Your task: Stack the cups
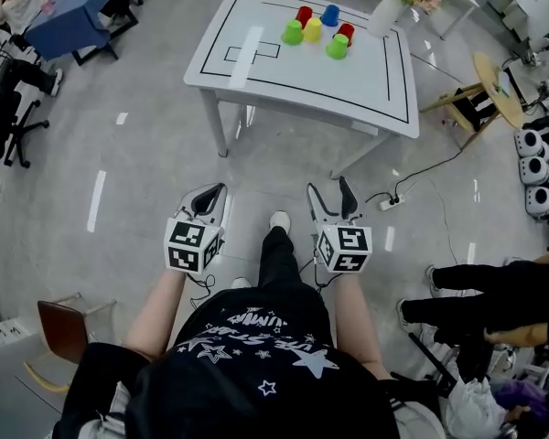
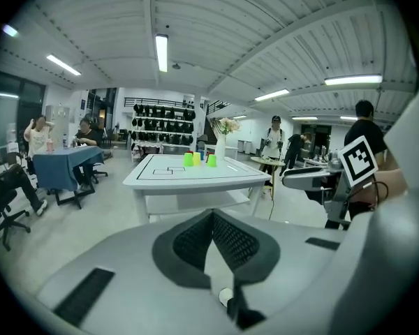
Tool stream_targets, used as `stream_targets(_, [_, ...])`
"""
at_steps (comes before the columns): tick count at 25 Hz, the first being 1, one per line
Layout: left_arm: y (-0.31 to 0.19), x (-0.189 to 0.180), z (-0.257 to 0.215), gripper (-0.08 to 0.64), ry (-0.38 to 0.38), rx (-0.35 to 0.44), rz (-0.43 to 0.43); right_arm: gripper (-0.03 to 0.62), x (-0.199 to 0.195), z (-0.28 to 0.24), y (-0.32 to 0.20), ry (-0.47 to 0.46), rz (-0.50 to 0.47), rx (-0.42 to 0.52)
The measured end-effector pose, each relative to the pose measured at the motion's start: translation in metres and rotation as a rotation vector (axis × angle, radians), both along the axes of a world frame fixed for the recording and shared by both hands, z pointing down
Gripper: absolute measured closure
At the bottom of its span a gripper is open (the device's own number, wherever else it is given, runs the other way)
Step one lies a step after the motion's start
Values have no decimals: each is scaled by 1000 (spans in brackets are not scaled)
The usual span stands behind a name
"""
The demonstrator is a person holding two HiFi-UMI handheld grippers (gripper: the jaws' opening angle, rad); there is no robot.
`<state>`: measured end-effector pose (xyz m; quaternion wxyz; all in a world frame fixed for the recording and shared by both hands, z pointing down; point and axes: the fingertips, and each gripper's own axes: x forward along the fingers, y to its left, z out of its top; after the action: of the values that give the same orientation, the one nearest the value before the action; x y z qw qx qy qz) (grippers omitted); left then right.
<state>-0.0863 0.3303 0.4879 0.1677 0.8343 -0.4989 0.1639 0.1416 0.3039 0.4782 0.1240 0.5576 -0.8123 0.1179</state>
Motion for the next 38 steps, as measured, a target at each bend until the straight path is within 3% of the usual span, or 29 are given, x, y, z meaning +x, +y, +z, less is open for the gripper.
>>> stream_targets(13, [-174, 50, -22, 548, -25, 11, -55, 285, 59, -3, -188, -56, -17, -17])
stream_targets(21, [-228, 75, -14, 548, -46, 1, -93, 285, 80, 17, -252, -66, -60, -50])
stream_targets(30, [-252, 48, -17, 548, -40, 5, -200, 285, 59, 27, -287, -57, -128, -74])
stream_targets(38, [-297, 16, -10, 548, -35, -5, -185, 285, 16, 26, -336, -45, -140, -79])
